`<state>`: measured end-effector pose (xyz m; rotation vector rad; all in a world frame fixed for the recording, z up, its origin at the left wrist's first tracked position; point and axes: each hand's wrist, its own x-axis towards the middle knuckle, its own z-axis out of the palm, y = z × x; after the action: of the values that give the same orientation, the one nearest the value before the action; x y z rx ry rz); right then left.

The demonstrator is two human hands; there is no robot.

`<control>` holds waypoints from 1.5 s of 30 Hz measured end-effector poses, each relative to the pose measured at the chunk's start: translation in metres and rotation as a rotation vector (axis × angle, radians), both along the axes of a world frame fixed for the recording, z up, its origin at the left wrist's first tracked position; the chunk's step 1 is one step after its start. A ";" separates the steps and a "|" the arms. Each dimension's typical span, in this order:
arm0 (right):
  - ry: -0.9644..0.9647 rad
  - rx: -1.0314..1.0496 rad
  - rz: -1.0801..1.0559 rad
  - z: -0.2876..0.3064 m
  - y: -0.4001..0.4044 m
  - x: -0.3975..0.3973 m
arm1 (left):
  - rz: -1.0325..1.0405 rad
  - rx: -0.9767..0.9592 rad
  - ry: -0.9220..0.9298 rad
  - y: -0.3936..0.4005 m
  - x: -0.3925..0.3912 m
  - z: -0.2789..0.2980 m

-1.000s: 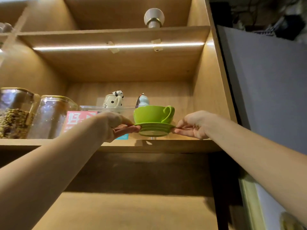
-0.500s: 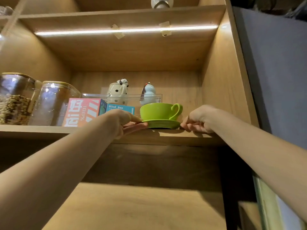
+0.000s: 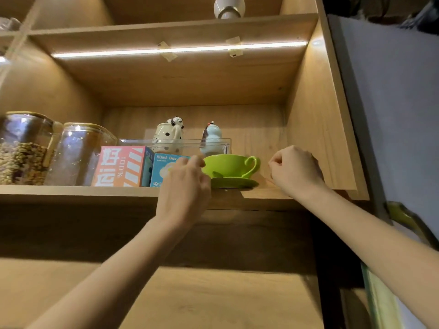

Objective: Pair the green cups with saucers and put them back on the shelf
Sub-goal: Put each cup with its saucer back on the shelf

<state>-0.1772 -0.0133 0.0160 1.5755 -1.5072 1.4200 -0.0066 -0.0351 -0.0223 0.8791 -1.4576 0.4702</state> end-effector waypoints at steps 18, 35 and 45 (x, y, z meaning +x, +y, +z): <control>0.387 0.250 0.126 -0.041 -0.006 0.001 | 0.017 -0.027 -0.308 -0.039 0.001 -0.040; 0.399 0.302 0.100 -0.046 -0.004 0.005 | -0.080 0.036 -0.233 -0.029 -0.001 -0.047; 0.145 0.346 0.337 -0.068 0.040 0.010 | -0.231 0.497 -0.200 0.027 0.002 -0.044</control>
<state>-0.1670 0.0268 -0.0522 2.1783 -1.5106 1.2238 -0.0044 -0.0081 -0.0659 1.0541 -1.8769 0.0158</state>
